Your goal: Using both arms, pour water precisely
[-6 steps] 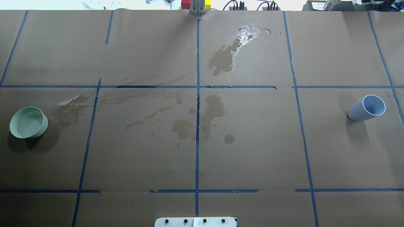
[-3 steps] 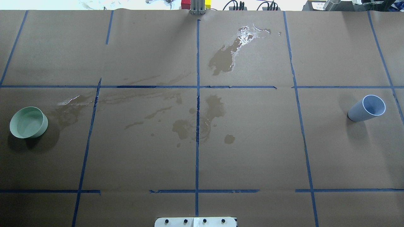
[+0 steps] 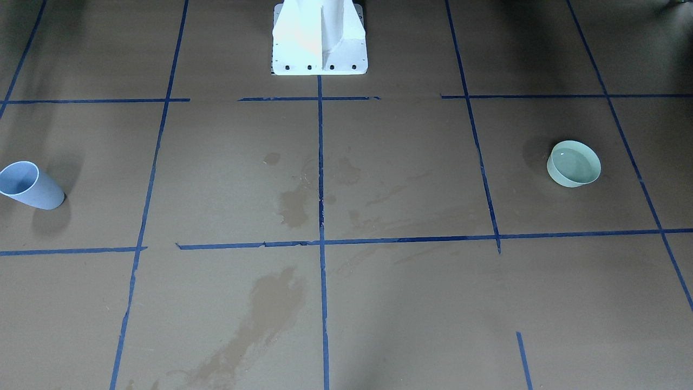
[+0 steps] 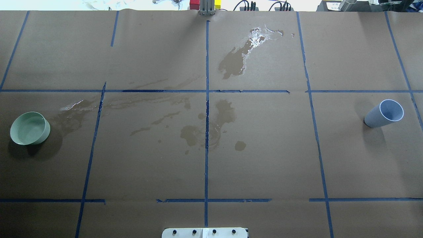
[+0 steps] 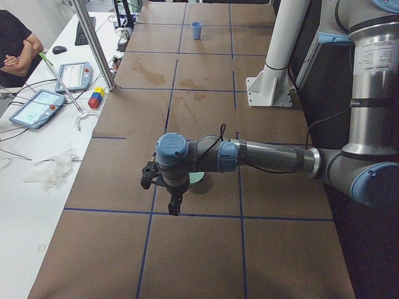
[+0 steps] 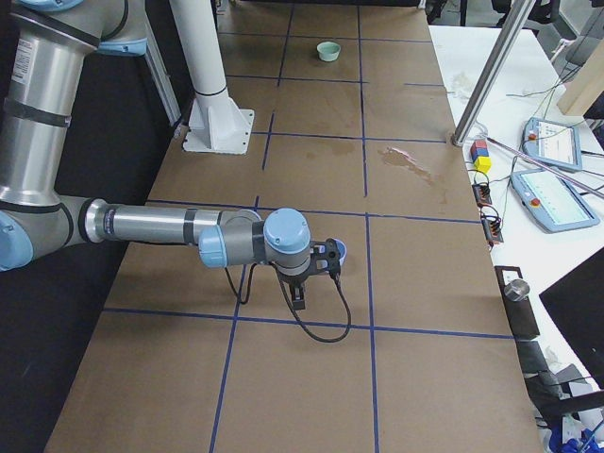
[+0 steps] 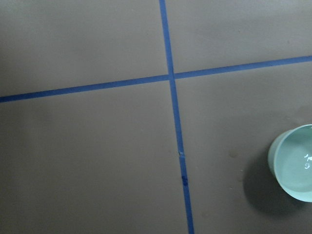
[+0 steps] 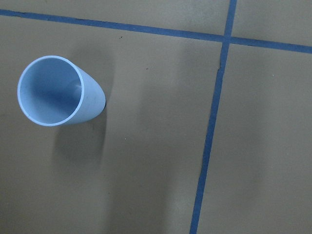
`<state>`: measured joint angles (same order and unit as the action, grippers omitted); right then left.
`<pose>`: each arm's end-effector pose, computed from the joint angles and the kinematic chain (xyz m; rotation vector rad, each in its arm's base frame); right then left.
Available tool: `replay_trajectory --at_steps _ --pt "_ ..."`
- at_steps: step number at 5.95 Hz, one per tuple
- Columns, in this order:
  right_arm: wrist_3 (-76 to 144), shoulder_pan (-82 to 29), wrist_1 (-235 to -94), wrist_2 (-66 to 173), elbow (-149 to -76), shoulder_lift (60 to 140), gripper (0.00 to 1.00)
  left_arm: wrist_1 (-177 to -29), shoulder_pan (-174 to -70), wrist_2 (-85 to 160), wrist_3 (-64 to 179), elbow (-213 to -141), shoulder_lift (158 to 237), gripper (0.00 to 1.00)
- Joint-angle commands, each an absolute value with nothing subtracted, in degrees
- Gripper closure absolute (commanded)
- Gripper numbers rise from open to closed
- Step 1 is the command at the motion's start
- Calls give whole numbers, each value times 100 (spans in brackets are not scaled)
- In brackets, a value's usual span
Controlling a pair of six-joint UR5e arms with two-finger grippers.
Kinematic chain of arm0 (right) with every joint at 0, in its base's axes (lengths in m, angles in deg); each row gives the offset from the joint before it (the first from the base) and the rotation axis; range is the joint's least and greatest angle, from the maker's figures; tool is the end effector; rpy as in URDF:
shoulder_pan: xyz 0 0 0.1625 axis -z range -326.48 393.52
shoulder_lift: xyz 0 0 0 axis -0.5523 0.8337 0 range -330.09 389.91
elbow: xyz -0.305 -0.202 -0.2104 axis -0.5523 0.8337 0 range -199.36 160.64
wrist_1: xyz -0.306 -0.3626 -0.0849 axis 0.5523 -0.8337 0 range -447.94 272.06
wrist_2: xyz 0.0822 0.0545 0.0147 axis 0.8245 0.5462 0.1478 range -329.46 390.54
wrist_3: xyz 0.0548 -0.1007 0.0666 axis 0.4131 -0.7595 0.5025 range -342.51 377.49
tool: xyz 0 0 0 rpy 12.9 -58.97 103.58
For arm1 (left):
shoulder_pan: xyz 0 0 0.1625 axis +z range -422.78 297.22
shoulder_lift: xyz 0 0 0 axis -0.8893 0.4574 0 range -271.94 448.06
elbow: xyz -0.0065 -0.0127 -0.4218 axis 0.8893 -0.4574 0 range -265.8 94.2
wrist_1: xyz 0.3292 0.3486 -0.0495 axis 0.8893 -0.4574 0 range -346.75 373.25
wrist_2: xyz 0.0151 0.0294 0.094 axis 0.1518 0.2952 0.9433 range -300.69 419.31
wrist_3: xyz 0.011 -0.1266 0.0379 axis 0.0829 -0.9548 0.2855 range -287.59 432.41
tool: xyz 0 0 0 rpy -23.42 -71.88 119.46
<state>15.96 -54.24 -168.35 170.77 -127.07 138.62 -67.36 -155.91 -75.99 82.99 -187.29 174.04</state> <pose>0.0141 -0.4399 0.6391 0.1351 -0.8764 -0.1271 -0.0677 -0.5233 0.6199 0.0628 0.7890 0.1100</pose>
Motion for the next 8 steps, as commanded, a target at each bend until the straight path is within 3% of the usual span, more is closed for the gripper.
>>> replay_trajectory --at_steps 1,8 --pt "1687 -5463 -16810 16993 -12773 14082 0 -6665 -15586 -7604 8304 -18679 17366 0" --pt "1042 -5489 -18260 16616 -12949 13573 0 -6700 -15595 -7947 8260 -19037 17164 0"
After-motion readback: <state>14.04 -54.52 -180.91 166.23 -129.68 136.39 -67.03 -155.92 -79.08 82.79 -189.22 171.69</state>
